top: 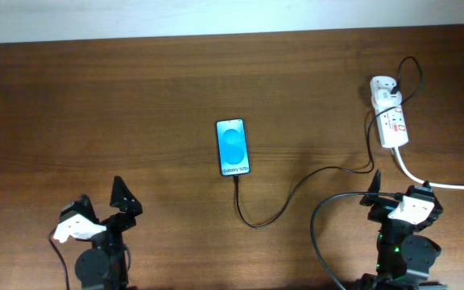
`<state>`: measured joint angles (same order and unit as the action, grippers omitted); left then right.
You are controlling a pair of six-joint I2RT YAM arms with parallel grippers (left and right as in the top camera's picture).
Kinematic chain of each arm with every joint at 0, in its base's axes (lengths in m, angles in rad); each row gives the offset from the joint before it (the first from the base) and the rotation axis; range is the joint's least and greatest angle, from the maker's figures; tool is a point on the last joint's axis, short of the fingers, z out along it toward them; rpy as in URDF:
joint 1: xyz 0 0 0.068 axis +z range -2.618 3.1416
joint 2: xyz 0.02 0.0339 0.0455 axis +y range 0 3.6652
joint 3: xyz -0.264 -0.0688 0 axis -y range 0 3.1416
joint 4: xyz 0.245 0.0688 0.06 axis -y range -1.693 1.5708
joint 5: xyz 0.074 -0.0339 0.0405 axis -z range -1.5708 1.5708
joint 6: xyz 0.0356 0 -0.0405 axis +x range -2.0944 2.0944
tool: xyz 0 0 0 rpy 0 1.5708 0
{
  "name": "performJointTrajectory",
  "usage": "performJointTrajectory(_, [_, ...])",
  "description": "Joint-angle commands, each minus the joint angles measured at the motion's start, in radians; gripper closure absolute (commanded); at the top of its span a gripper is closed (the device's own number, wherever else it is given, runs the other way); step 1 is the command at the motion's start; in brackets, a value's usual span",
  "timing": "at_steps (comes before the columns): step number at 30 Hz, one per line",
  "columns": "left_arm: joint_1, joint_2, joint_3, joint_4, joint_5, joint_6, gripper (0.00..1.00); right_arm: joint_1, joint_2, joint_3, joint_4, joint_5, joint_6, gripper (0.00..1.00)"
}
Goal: Plug charger to phone and switch on socket
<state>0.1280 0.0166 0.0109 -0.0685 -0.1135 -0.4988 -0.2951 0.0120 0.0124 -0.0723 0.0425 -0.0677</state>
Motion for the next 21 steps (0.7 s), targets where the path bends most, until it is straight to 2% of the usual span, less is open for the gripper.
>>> performJointTrajectory(1, [-0.003,-0.005,-0.002,-0.004,-0.015,-0.009,0.01,-0.007,-0.006,-0.007,-0.006,-0.006,-0.003,0.02])
performJointTrajectory(8, [-0.012,-0.012,-0.002,-0.002,-0.015,-0.009,0.01,-0.007,-0.006,-0.007,-0.006,-0.006,-0.003,0.02])
performJointTrajectory(9, [-0.036,-0.011,-0.002,0.009,-0.047,0.075,0.01,-0.007,-0.006,-0.007,-0.006,-0.006,-0.003,0.02])
performJointTrajectory(11, [-0.062,-0.012,-0.002,0.024,-0.033,0.151,0.01,-0.007,-0.006,-0.007,-0.006,-0.006,-0.003,0.02])
performJointTrajectory(12, [-0.072,-0.012,-0.002,0.023,0.001,0.246,0.01,-0.007,-0.006,-0.007,-0.006,-0.006,-0.003,0.02])
performJointTrajectory(14, [-0.075,-0.012,-0.002,-0.013,0.160,0.477,0.01,-0.007,-0.006,-0.007,-0.006,-0.006,-0.003,0.02])
performJointTrajectory(16, [-0.075,-0.012,-0.002,-0.012,0.164,0.496,0.01,-0.007,-0.006,-0.007,-0.006,-0.006,-0.003,0.02])
performJointTrajectory(18, [-0.075,-0.012,-0.002,-0.012,0.163,0.564,0.01,-0.007,-0.006,-0.007,-0.006,-0.006,-0.003,0.02])
performJointTrajectory(21, [-0.074,-0.012,-0.002,-0.010,0.170,0.568,0.01,-0.007,-0.006,-0.007,-0.006,-0.006,-0.003,0.02])
